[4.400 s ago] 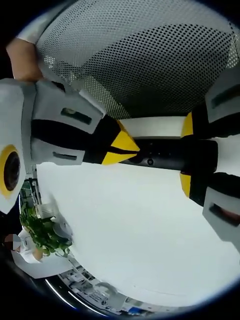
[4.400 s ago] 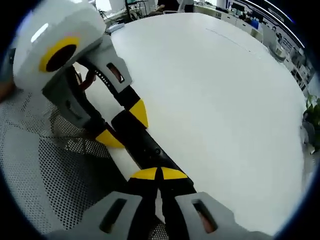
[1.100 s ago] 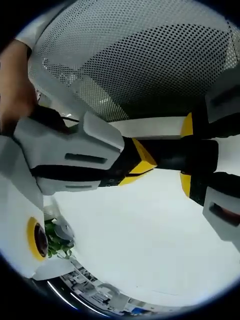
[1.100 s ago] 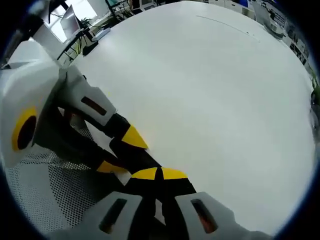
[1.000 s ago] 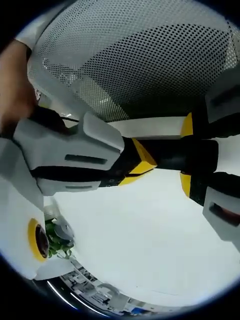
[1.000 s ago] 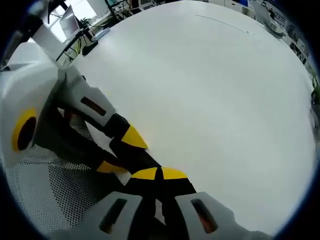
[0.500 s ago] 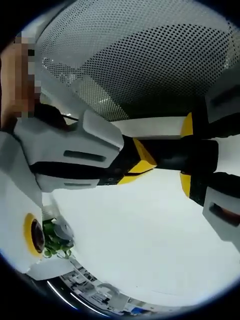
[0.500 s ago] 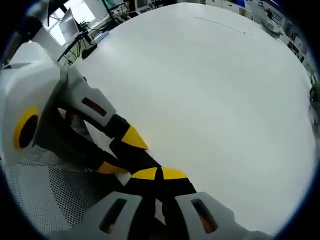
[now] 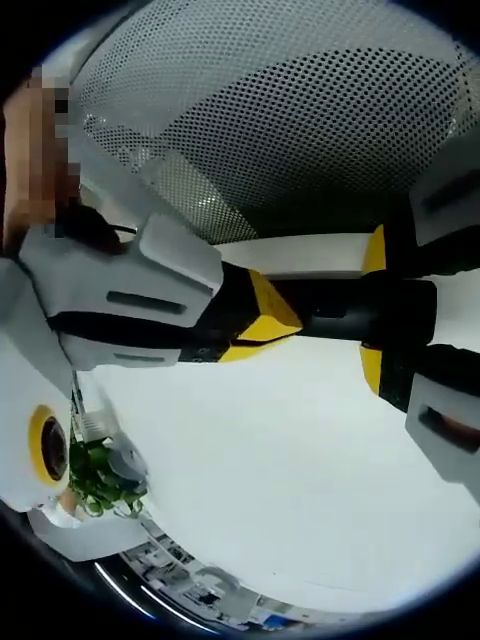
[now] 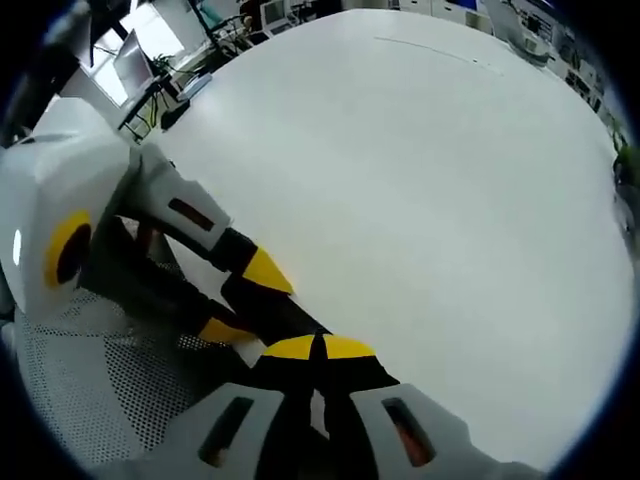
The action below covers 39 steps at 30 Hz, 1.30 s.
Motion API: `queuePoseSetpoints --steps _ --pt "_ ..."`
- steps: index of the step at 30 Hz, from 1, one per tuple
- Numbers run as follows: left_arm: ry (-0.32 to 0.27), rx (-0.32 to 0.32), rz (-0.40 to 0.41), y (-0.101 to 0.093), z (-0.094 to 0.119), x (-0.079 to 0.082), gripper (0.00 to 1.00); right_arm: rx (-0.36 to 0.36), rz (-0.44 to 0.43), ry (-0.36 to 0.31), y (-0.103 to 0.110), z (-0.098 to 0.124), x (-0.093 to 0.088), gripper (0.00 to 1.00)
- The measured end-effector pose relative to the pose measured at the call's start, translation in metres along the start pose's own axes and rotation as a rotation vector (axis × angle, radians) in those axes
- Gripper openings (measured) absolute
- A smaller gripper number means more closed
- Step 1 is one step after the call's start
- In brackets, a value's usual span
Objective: Press the specified remote control buttons in sequence, fully releasing each button before pressing the next.
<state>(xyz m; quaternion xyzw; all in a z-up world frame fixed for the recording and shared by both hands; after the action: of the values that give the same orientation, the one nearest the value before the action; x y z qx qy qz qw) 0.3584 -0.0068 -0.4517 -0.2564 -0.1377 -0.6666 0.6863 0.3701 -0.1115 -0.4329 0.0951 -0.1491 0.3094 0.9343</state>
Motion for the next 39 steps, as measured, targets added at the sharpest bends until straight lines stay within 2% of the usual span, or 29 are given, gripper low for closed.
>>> queuePoseSetpoints --steps 21,29,35,39 --pt "-0.004 0.001 0.008 -0.001 0.001 0.0 0.24 0.018 -0.005 -0.025 0.007 -0.001 -0.004 0.0" --pt "-0.005 0.001 0.009 -0.001 0.001 0.0 0.24 0.013 0.024 -0.028 0.008 -0.003 -0.006 0.0" --pt "-0.004 0.0 0.009 -0.001 0.001 0.0 0.24 -0.019 0.116 -0.044 0.012 -0.003 -0.007 0.0" --pt "-0.002 -0.001 0.006 -0.001 0.001 0.0 0.24 -0.012 0.103 -0.055 0.009 -0.003 -0.008 0.0"
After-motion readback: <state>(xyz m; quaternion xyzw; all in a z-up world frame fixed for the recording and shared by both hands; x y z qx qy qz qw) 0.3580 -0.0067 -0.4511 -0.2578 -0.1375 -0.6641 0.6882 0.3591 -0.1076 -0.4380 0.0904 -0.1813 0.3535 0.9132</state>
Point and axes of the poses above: the point that each gripper's makers call its tool centre point, and the gripper's own axes: z roughly backward along the fingers, y roughly to its left, x roughly out of its top, the point moved 8 cm from there along z, roughly backward along the fingers, and after that the axes turned 11 degrees about -x, right-handed, at the moved point
